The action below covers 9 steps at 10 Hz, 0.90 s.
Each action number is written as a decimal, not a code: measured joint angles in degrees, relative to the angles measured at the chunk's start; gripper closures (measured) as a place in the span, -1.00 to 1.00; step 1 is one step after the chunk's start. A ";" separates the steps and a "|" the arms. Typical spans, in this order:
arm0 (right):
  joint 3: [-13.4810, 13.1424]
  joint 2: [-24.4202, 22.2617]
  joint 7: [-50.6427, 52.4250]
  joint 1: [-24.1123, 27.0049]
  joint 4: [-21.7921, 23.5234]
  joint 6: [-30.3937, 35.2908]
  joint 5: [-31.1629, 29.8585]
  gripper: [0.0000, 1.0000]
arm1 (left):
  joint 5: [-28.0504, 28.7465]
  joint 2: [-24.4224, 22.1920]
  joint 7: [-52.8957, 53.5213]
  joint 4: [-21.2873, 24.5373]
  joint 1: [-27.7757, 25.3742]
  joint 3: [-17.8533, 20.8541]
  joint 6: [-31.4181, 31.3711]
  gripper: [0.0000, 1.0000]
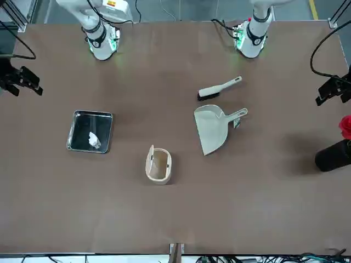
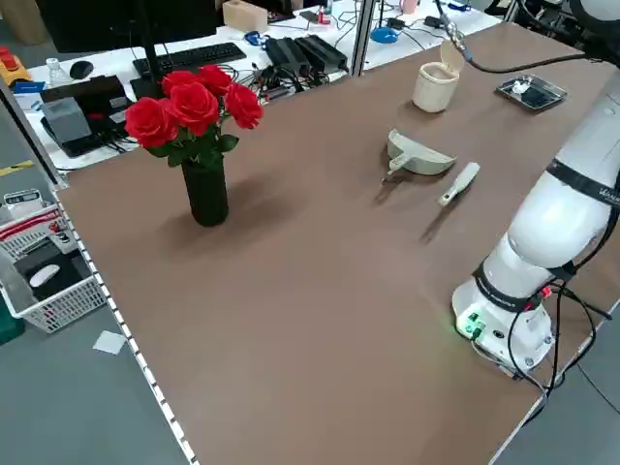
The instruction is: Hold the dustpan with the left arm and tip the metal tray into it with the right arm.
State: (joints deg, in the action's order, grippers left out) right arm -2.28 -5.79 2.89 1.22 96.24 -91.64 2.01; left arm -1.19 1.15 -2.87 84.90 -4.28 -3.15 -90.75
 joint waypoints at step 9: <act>0.07 -0.02 0.00 0.00 -0.02 -1.03 0.00 -1.00 | -1.41 2.54 38.14 3.38 3.02 -5.80 0.99 -0.94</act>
State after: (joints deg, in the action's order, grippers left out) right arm -2.21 -5.81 2.89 1.21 96.21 -92.67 2.02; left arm -2.60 3.69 35.26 88.27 -1.25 -8.95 -89.76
